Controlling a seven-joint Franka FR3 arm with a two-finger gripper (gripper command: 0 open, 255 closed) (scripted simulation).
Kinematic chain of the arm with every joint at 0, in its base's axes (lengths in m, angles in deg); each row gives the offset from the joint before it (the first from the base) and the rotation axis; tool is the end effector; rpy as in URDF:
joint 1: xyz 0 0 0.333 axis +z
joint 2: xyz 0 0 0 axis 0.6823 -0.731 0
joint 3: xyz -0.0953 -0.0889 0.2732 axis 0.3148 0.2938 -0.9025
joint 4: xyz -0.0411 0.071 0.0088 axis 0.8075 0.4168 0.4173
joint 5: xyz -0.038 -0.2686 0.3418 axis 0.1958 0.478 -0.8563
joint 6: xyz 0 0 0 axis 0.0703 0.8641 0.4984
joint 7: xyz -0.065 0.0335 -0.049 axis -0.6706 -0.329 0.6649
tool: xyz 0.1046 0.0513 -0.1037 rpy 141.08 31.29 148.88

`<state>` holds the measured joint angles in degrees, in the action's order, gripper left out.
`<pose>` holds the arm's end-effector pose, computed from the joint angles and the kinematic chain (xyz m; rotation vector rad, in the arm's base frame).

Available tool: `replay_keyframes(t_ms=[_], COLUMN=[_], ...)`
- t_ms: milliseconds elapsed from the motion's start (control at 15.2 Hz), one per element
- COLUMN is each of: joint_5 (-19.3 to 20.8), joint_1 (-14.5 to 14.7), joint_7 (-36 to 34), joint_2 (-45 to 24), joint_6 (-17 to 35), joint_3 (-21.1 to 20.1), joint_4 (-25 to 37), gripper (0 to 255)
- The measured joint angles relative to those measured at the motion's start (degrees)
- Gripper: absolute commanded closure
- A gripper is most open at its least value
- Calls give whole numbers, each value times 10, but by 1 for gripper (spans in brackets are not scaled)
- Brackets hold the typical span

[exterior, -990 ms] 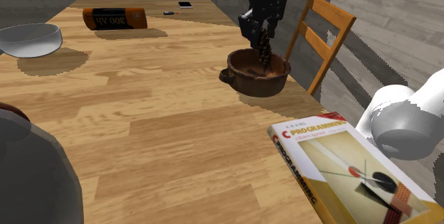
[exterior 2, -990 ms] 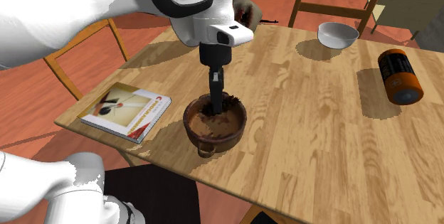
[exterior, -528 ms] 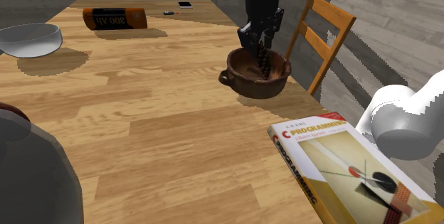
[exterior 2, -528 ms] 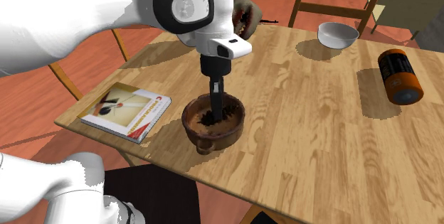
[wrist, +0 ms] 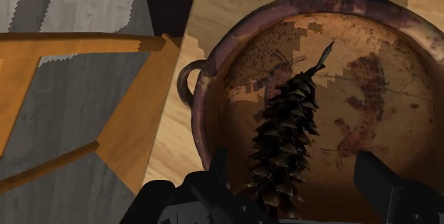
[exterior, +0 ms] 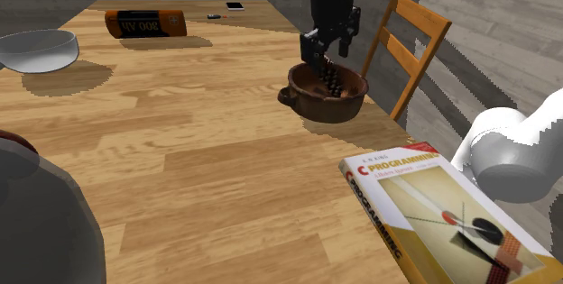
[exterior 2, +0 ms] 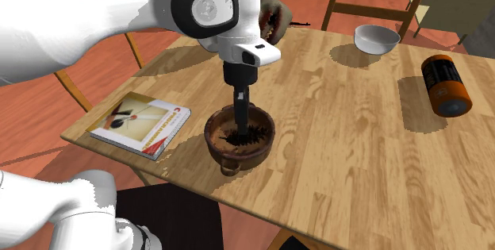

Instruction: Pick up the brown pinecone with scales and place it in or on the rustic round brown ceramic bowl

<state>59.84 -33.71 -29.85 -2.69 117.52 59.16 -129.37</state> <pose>0.4214 0.1912 0.5295 2.8374 -0.2392 0.0088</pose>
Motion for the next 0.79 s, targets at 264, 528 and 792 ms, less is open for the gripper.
replay_keyframes(t_ms=[264,528,792], joint_5=[0,3,3], joint_1=[0,-1,0], joint_7=[0,-2,-5], joint_2=[0,-26,-30], joint_6=[0,-52,-71], joint_3=[0,-9,-13], joint_4=[0,76,98], gripper=[0,0,0])
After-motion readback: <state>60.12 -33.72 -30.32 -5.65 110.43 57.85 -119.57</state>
